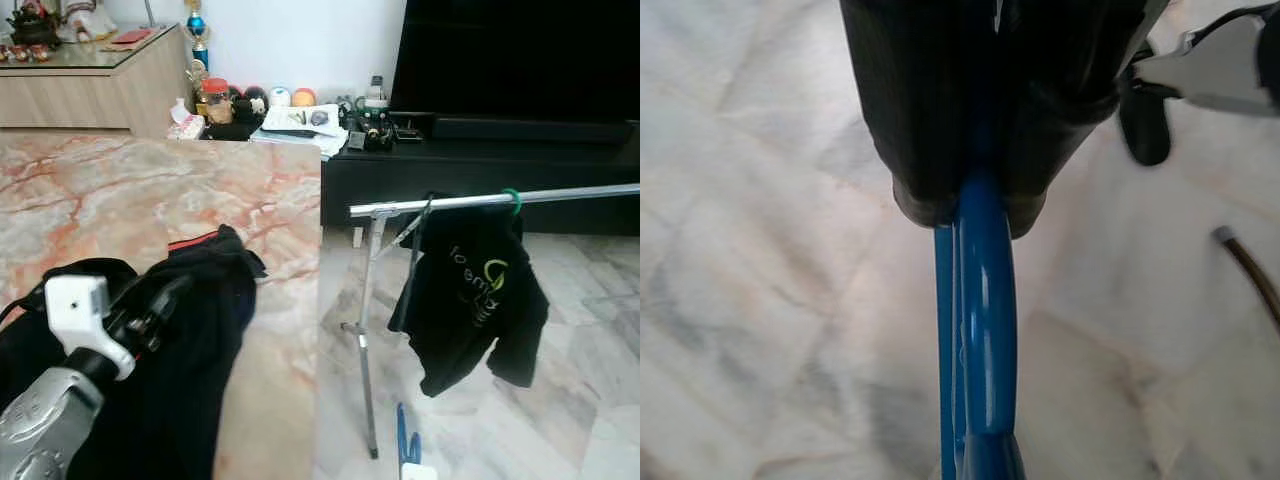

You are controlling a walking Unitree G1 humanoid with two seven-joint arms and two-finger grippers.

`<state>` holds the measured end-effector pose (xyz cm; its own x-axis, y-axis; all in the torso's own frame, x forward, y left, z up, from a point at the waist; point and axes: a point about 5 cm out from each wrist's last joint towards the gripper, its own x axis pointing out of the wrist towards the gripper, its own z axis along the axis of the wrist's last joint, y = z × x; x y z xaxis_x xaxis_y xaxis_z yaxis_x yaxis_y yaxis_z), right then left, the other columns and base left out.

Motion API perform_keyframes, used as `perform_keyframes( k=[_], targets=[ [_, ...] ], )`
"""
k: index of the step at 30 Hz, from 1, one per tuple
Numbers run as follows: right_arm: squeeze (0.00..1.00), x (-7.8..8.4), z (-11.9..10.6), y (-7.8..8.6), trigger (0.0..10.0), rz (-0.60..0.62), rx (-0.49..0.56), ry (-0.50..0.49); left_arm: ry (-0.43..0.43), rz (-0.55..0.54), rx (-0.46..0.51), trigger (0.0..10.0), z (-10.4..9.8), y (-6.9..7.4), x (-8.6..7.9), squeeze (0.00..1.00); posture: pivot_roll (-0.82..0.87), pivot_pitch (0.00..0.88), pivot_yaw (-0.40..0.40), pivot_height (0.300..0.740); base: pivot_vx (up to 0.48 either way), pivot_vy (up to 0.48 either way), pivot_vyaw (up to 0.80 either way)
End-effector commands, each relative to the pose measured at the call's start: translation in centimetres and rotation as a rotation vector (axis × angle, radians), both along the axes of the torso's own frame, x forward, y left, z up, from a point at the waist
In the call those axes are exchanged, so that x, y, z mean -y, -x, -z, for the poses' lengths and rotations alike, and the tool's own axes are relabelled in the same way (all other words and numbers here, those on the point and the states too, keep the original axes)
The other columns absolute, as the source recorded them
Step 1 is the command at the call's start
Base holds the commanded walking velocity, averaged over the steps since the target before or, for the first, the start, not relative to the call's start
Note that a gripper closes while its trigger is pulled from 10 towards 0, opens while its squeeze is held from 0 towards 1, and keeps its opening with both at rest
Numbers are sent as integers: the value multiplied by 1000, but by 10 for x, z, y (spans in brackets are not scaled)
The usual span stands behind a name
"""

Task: Hang hanger

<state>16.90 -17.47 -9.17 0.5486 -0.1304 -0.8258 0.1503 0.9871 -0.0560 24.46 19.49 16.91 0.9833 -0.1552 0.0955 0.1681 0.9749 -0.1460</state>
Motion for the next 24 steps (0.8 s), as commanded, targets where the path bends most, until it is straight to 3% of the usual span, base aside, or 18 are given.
perform_keyframes(
  k=[1,24],
  targets=[
    [0,-6,0,0,10000,2,2,-22,0,18,5,10000,-2,-1,5,0,68,67,37,740,0,-480,0],
    [0,-5,0,-2,10000,6,6,-16,-26,67,-18,10000,4,-1,15,0,62,71,36,740,0,-480,0]
  ],
)
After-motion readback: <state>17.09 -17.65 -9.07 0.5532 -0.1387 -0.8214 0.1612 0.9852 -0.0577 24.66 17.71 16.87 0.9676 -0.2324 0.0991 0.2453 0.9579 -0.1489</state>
